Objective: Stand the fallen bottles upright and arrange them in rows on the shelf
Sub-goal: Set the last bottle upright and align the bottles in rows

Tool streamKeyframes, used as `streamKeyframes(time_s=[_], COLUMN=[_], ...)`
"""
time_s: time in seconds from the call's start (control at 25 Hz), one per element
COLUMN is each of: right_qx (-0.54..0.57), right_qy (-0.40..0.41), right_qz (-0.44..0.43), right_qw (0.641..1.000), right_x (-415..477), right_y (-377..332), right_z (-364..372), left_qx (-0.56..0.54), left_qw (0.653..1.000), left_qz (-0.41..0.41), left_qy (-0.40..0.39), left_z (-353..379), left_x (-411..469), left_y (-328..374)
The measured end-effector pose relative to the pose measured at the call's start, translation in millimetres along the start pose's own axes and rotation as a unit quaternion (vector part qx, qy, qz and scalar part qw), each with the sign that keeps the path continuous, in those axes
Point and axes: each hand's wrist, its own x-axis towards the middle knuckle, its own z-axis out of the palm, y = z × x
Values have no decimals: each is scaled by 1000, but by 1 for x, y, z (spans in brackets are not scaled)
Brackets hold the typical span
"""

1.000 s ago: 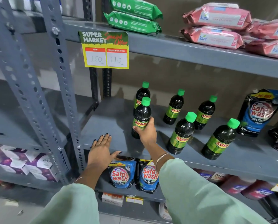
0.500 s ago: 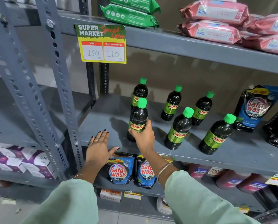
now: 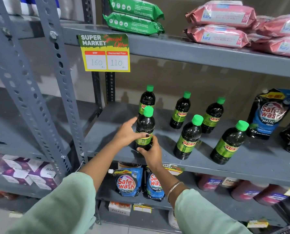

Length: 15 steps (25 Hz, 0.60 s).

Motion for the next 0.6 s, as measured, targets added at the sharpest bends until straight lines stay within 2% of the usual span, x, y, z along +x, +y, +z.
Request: streamKeyframes(time_s=[0.16,0.4,0.6], right_qx=[-8,0,-4], right_qy=[24,41,8], right_qz=[3,-5,3], right_qw=[1000,999,1000], right_x=[5,5,5], right_y=[0,0,-2], right_z=[4,9,7], left_qx=[-28,-44,-48], left_qw=[999,999,999], left_qz=[19,7,1], left_qy=[36,20,20], left_z=[12,4,5], left_x=[-1,-1,-7], left_y=[4,4,8])
